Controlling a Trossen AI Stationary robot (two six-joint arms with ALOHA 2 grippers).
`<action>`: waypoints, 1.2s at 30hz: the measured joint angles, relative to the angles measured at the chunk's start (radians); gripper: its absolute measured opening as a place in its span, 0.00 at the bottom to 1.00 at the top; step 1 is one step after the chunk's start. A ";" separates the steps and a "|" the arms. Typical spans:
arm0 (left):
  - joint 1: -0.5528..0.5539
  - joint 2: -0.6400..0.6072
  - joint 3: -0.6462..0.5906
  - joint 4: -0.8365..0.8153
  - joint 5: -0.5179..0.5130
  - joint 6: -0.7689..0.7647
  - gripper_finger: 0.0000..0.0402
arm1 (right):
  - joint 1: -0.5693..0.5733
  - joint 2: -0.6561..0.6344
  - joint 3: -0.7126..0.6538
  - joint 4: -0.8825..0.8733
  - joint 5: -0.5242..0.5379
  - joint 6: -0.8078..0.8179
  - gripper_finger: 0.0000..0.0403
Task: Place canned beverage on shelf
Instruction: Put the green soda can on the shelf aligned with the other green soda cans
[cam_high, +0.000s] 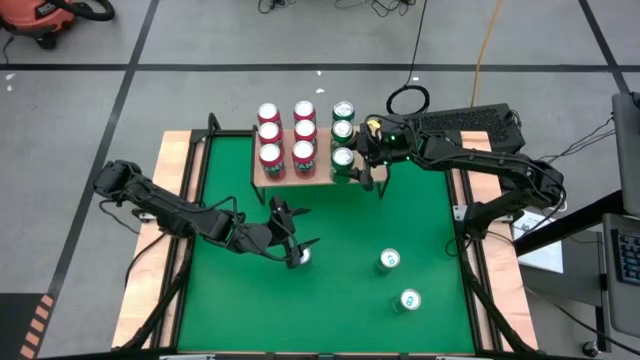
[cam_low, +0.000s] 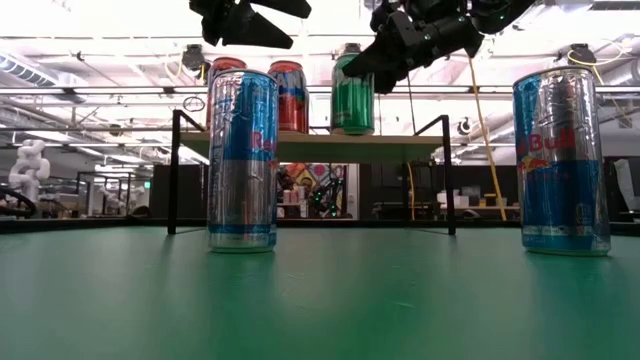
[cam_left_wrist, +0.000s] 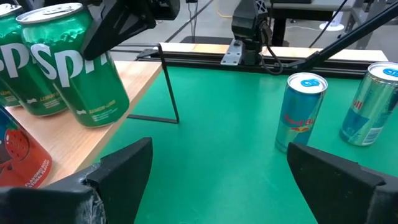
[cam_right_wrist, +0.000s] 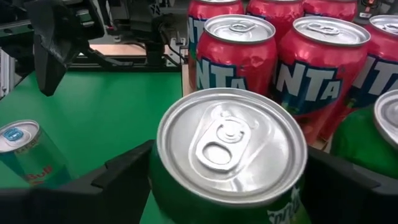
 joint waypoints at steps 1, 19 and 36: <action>0.000 0.000 0.000 0.000 0.000 0.000 0.92 | 0.000 0.000 0.000 0.000 0.000 0.000 0.84; 0.000 0.054 -0.001 -0.001 0.004 -0.027 0.92 | -0.002 -0.082 0.000 -0.007 0.038 0.004 0.86; -0.002 0.053 -0.001 0.011 -0.030 -0.019 0.92 | 0.168 -0.259 -0.039 -0.130 0.176 0.062 0.73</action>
